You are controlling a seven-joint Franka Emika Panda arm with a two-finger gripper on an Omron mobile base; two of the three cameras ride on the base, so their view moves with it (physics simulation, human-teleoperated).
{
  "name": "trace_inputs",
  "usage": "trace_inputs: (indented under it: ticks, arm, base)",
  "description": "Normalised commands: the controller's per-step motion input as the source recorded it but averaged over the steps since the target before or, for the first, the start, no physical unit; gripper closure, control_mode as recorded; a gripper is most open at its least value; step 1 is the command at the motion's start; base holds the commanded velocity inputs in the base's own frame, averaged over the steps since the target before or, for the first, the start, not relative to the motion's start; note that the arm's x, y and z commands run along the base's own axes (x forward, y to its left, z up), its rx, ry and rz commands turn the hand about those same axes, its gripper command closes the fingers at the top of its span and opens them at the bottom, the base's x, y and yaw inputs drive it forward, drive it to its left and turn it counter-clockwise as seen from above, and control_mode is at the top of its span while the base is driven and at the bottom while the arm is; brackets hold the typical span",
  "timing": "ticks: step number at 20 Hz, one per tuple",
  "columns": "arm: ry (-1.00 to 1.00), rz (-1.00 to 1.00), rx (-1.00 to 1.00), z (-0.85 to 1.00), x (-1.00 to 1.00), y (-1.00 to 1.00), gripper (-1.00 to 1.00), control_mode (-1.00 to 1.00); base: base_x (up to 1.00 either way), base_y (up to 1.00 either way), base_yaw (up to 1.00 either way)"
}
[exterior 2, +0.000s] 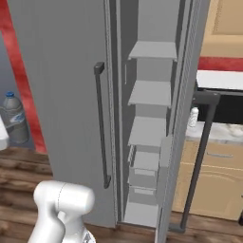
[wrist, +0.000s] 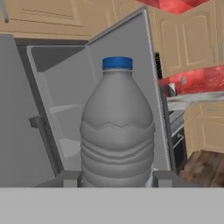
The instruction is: Take the bottled waters from the counter and place them in the freezer to freeze. Close the freezer door after placing the bottles.
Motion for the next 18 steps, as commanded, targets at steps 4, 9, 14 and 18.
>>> trace_inputs:
  ticks: [4,9,14,18]
  arm:
    - [0.00,0.00,0.00,0.00,0.00,0.00,1.00,1.00]
    - [0.00,0.00,0.00,0.00,0.00,0.00,1.00,1.00]
    - [0.00,0.00,0.00,0.00,0.00,0.00,1.00,1.00]
    - [0.00,0.00,0.00,0.00,0.00,0.00,1.00,1.00]
  base:
    - [0.34,-0.48,0.00]
    - [0.34,-0.41,0.00]
    - [0.29,-0.25,0.00]
    - [0.29,-0.22,0.00]
